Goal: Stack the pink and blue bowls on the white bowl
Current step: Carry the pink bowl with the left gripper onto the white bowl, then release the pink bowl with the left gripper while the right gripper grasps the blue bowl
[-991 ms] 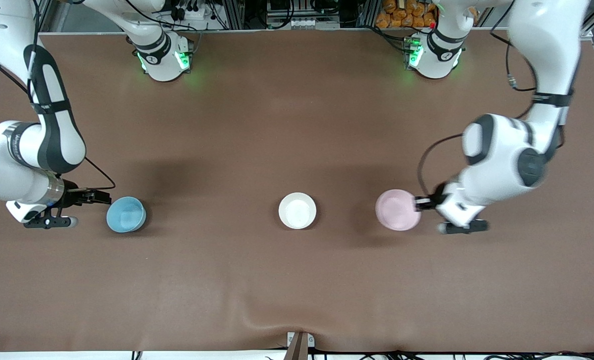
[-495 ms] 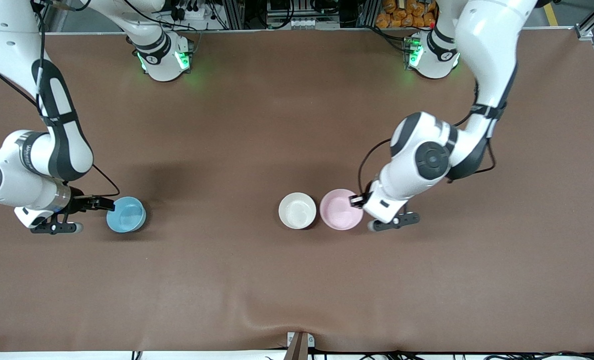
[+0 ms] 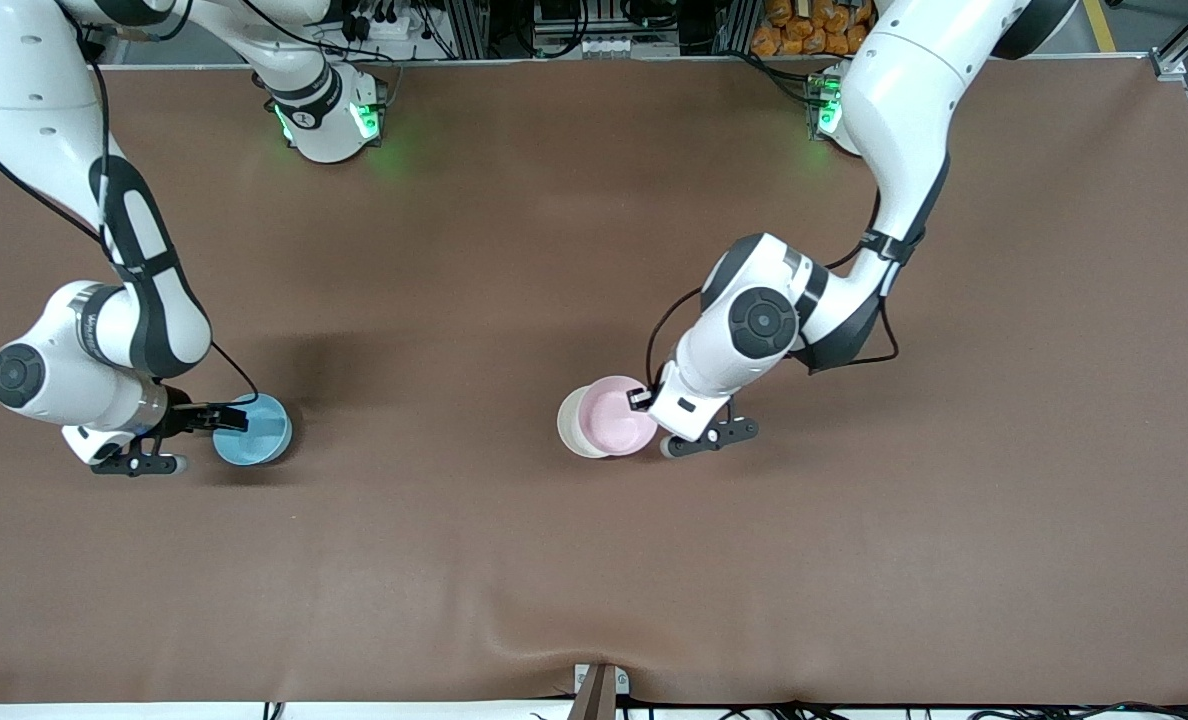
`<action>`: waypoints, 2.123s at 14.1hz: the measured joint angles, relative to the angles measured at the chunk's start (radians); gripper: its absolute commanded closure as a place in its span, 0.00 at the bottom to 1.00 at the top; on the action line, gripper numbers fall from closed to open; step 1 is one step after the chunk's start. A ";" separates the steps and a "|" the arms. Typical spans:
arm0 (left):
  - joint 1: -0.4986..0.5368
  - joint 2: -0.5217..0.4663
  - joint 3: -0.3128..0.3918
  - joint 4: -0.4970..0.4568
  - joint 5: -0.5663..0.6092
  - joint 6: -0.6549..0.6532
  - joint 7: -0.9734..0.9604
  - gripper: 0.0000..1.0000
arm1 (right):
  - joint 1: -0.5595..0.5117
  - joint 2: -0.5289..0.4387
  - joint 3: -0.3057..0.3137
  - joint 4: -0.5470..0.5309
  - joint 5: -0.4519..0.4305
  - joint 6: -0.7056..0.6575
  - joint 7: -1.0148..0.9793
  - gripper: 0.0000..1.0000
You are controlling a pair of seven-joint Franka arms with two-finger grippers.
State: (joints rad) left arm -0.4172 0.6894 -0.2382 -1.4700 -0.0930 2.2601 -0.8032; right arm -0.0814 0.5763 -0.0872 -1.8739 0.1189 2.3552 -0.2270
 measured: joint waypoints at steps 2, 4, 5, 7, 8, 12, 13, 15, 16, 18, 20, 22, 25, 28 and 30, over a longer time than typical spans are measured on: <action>-0.032 0.012 0.001 0.000 0.000 0.042 -0.019 1.00 | 0.000 0.014 0.000 0.001 0.004 0.003 0.000 1.00; -0.054 0.030 0.004 0.000 0.000 0.072 -0.030 1.00 | 0.000 0.016 0.000 0.002 0.006 0.003 0.000 1.00; -0.056 0.038 0.005 0.001 0.000 0.083 -0.030 1.00 | 0.000 0.016 0.000 0.002 0.006 0.003 0.000 1.00; -0.055 0.047 0.009 0.001 0.019 0.103 -0.030 1.00 | 0.000 0.016 0.000 0.005 0.008 0.003 0.000 1.00; -0.053 0.048 0.010 0.001 0.035 0.106 -0.030 1.00 | 0.000 0.016 0.000 0.006 0.008 0.003 0.000 1.00; -0.051 0.051 0.014 0.002 0.051 0.106 -0.030 1.00 | -0.001 0.013 0.000 0.022 0.013 -0.004 -0.018 1.00; -0.053 0.056 0.014 0.001 0.051 0.106 -0.030 1.00 | -0.001 0.010 0.000 0.027 0.014 -0.007 -0.023 1.00; -0.055 0.065 0.014 0.001 0.058 0.106 -0.030 1.00 | -0.004 0.009 0.000 0.034 0.014 -0.007 -0.038 1.00; -0.055 0.067 0.014 0.001 0.061 0.106 -0.030 1.00 | -0.005 0.008 -0.001 0.036 0.014 -0.006 -0.047 1.00; -0.055 0.070 0.014 0.002 0.064 0.106 -0.030 1.00 | -0.009 0.004 -0.001 0.039 0.019 -0.017 -0.060 1.00; -0.055 0.076 0.013 0.001 0.067 0.108 -0.030 1.00 | -0.010 -0.005 -0.001 0.044 0.035 -0.043 -0.077 1.00; -0.056 0.084 0.013 0.001 0.067 0.126 -0.030 1.00 | -0.010 -0.028 0.000 0.047 0.045 -0.081 -0.082 1.00; -0.057 0.100 0.013 0.001 0.068 0.144 -0.030 0.34 | -0.010 -0.068 0.001 0.047 0.080 -0.154 -0.088 1.00; -0.057 0.102 0.013 0.004 0.068 0.150 -0.030 0.00 | -0.009 -0.092 0.002 0.047 0.094 -0.195 -0.090 1.00; -0.057 0.100 0.012 0.015 0.068 0.155 -0.031 0.00 | -0.008 -0.107 0.007 0.047 0.130 -0.238 -0.092 1.00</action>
State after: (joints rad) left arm -0.4741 0.7899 -0.2260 -1.4550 -0.0253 2.4148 -0.8339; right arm -0.0893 0.4695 -0.0807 -1.8265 0.2493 2.1167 -0.3193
